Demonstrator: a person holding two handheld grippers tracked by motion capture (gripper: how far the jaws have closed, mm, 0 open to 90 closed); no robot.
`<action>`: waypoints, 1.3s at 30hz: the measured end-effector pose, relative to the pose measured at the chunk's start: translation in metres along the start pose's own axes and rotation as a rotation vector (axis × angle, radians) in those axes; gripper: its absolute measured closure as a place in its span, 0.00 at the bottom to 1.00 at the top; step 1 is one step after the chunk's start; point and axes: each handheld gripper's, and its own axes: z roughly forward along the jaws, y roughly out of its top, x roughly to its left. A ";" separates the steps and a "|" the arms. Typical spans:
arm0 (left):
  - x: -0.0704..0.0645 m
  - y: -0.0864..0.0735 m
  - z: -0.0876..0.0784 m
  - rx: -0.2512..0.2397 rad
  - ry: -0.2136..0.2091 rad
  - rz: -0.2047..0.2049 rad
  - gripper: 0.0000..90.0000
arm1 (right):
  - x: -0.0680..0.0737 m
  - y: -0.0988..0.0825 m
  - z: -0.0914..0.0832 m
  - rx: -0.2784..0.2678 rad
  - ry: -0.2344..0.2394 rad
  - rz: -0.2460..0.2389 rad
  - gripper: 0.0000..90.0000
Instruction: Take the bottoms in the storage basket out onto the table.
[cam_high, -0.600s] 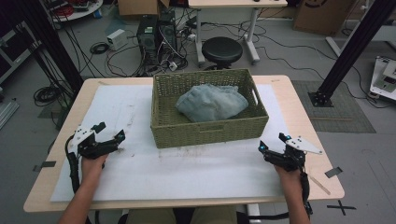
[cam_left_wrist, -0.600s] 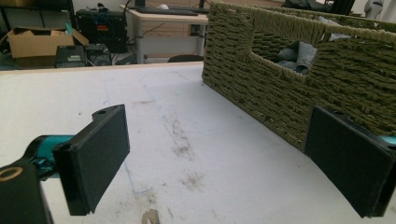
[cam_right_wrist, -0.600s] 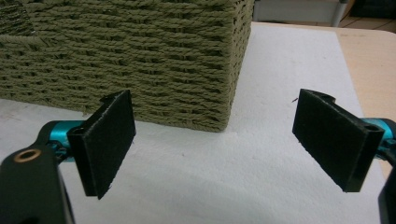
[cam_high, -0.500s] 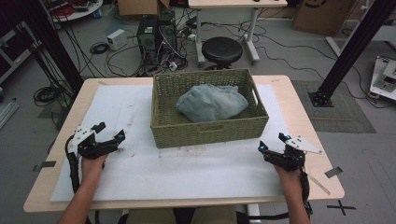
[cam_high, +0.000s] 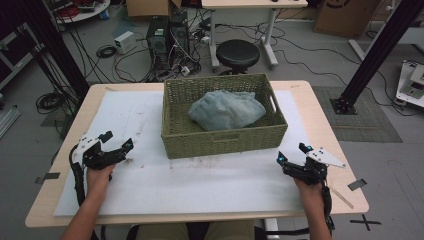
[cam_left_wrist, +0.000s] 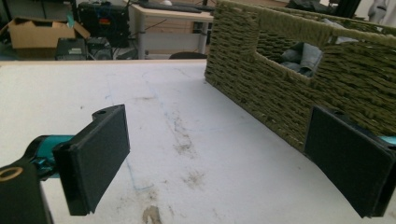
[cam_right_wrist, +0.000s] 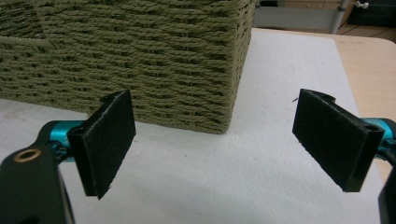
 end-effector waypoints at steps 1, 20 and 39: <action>0.001 0.001 0.001 0.001 0.002 0.005 0.08 | 0.001 0.000 0.000 0.001 -0.002 -0.001 0.15; 0.002 0.002 0.005 0.028 0.002 0.047 0.10 | 0.006 0.030 -0.002 -0.040 0.073 0.070 0.15; 0.003 0.002 0.005 0.030 -0.007 0.048 0.12 | 0.040 0.102 0.005 -0.084 0.229 -0.006 0.15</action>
